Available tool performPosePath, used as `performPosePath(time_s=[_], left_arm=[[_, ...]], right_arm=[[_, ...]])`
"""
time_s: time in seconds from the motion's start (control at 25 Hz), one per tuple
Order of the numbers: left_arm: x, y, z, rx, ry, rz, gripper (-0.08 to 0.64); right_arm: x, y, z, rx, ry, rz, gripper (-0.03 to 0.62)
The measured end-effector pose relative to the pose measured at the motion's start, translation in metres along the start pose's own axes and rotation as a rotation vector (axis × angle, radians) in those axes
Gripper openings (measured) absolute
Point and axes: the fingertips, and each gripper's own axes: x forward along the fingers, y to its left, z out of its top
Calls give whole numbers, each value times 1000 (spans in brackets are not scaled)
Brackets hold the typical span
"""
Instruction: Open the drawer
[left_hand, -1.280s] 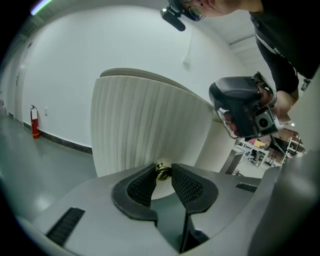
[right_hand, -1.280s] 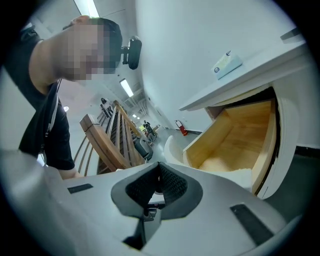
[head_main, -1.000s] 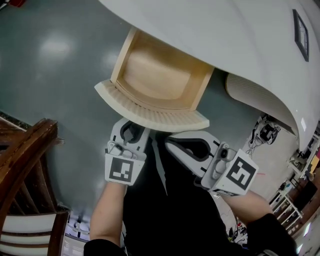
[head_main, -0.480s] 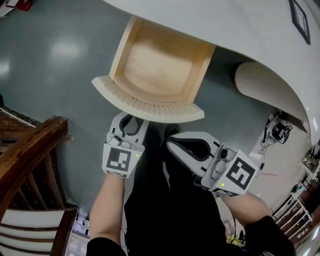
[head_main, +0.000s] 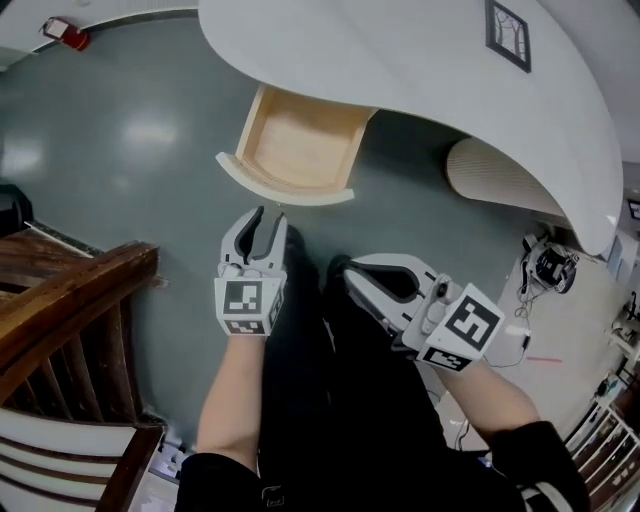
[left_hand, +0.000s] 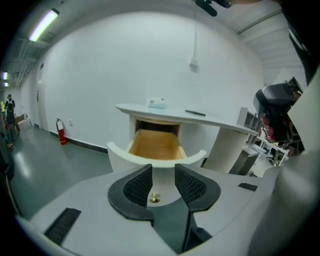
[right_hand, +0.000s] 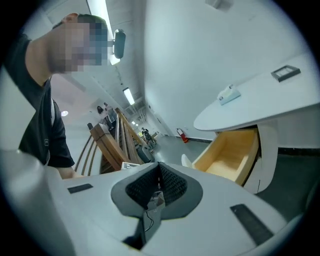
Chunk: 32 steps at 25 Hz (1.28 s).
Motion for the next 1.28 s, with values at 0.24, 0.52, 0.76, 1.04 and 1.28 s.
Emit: performPosePath(time_s=[0.24, 0.52, 0.76, 1.04, 1.28], left_arm=[[-70, -35, 94, 8, -97, -48, 140], [-139, -81, 154, 37, -170, -71, 103], [-171, -112, 174, 56, -164, -115, 83], [-209, -111, 223, 35, -200, -178, 50], [-259, -77, 264, 58, -266, -162, 41]], right_arm=[[-14, 76, 38, -34, 6, 102, 12], [-43, 122, 51, -79, 19, 113, 12], [-67, 139, 83, -147, -62, 67, 12], [-78, 150, 122, -207, -111, -29, 12], [-52, 166, 158, -263, -155, -49, 12]])
